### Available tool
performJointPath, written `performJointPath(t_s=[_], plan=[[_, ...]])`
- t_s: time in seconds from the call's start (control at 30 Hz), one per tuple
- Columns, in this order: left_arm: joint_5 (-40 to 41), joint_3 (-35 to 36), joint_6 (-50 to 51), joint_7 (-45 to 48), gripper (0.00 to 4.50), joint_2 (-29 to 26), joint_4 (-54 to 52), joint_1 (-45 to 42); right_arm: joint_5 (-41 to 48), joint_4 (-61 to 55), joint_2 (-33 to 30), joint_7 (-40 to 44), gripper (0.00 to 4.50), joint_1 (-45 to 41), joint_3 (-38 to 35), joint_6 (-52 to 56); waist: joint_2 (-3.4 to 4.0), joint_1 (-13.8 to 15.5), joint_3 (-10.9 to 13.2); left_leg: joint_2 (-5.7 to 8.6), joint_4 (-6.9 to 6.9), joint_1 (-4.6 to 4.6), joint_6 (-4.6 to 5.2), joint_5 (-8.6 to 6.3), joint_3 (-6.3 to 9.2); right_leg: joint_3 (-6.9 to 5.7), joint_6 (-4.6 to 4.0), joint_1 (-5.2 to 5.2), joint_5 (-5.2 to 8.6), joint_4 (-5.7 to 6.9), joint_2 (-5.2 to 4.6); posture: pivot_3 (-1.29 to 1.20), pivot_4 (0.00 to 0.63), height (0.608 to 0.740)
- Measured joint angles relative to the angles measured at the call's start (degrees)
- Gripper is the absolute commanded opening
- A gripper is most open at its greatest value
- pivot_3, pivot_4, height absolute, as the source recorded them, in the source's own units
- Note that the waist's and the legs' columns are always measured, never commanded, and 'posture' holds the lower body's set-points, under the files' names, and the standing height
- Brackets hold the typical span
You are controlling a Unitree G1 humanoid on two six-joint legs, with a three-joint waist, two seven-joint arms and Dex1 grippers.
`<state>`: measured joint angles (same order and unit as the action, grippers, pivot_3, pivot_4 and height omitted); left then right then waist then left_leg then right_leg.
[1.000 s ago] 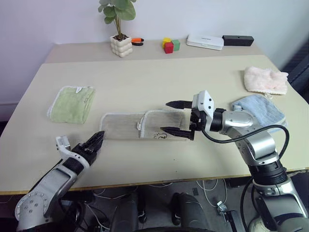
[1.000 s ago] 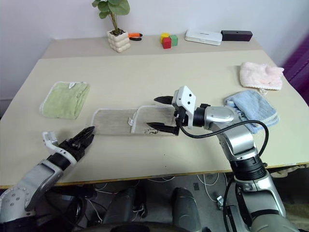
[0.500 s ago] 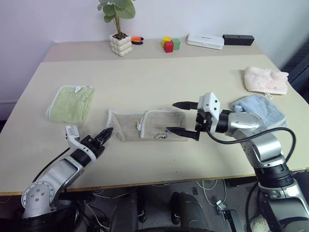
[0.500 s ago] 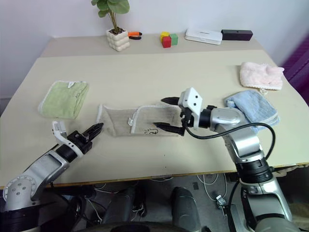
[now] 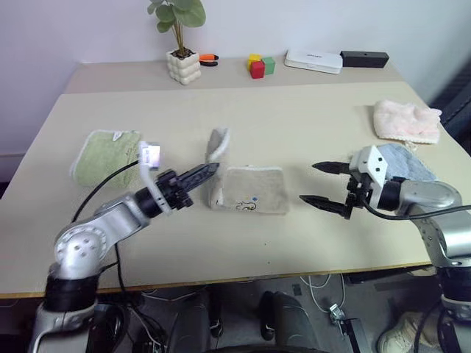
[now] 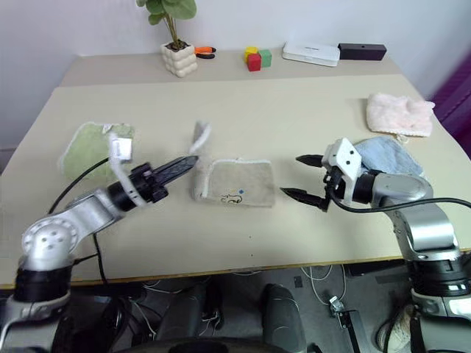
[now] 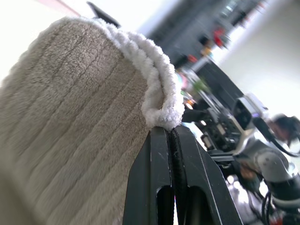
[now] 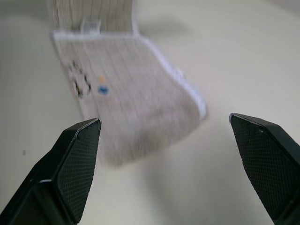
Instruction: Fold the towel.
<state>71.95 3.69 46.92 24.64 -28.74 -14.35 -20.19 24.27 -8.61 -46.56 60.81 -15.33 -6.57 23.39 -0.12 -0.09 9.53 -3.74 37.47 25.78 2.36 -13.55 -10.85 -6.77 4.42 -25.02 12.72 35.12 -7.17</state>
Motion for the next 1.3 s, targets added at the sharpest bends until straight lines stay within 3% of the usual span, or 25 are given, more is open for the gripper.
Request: performJointPath(t_s=[0.27, 0.5, 0.6, 0.83, 0.87, 1.07, 1.23, 1.3], plan=[[-20.22, -16.96, -2.62, 12.71, 0.06, 9.07, 13.08, -9.82, 5.18, -7.90, -0.94, -1.74, 4.50, 7.15, -7.67, 3.35, -0.03, 0.82, 0.02, -0.05, 0.06, 0.01, 0.04, 0.00, 0.10, -0.03, 0.01, 0.02, 0.00, 0.00, 0.07, 0.00, 0.150, 0.740], [-30.74, -18.99, -6.90, 18.25, 0.06, 14.85, 23.72, -14.24, 6.52, -12.88, -0.92, -5.25, 4.50, 10.52, -10.57, 5.22, -0.02, 0.78, 0.03, -0.10, 0.38, 0.06, 0.14, -0.07, 0.28, -0.11, 0.00, 0.01, 0.00, 0.05, 0.08, 0.00, 0.150, 0.740], [-33.76, -18.83, -7.81, 19.48, 0.93, 16.59, 27.97, -14.88, 7.10, -13.92, -0.92, -6.25, 4.50, 10.73, -10.81, 5.74, -0.03, 0.75, 0.03, -0.10, 0.44, 0.13, 0.25, -0.14, 0.29, -0.11, 0.00, 0.02, 0.01, 0.03, 0.04, 0.00, 0.150, 0.740], [-34.92, -18.83, -5.67, 25.36, 4.38, 17.80, 26.52, -13.88, 7.39, -13.79, -0.76, -7.75, 4.50, 10.00, -10.54, 5.86, -0.02, 0.75, 0.02, -0.09, 0.64, 0.56, 0.41, -0.04, 0.32, -0.13, 0.10, -0.19, -0.06, 0.13, 0.05, 0.00, 0.150, 0.740], [-35.01, -18.77, -5.20, 26.01, 4.49, 17.71, 25.81, -13.62, 7.38, -13.63, -0.72, -7.78, 4.50, 9.26, -10.21, 5.83, -0.02, 0.74, 0.03, -0.09, 0.67, 0.56, 0.42, -0.03, 0.33, -0.13, 0.11, -0.19, -0.06, 0.15, 0.06, 0.00, 0.150, 0.740], [-34.97, -17.37, -6.13, 30.11, 4.49, 15.99, 20.77, -10.67, 6.54, -10.15, 1.36, -9.20, 4.50, 3.06, -7.99, 3.62, -0.01, 0.63, 0.02, -0.10, 0.70, 0.57, 0.42, -0.03, 0.33, -0.13, 0.13, -0.20, -0.07, 0.18, 0.06, 0.00, 0.150, 0.740], [-28.65, -6.97, -7.77, 30.07, 4.49, 17.03, 16.11, -10.93, 8.04, -7.26, 8.64, -14.71, 4.50, -2.88, -7.60, 3.95, -0.01, 0.64, 0.02, -0.11, 0.76, 0.58, 0.29, 0.07, 0.34, -0.13, 0.18, -0.19, -0.11, 0.28, 0.07, 0.00, 0.150, 0.740], [-26.41, -2.18, -7.60, 27.04, 3.94, 17.40, 15.96, -12.98, 8.96, -7.24, 13.21, -18.50, 4.50, -5.08, -7.45, 4.11, 0.01, 0.67, 0.01, -0.10, 0.78, 0.57, 0.30, 0.07, 0.34, -0.13, 0.32, -0.16, -0.19, 0.32, 0.09, 0.00, 0.150, 0.740]])
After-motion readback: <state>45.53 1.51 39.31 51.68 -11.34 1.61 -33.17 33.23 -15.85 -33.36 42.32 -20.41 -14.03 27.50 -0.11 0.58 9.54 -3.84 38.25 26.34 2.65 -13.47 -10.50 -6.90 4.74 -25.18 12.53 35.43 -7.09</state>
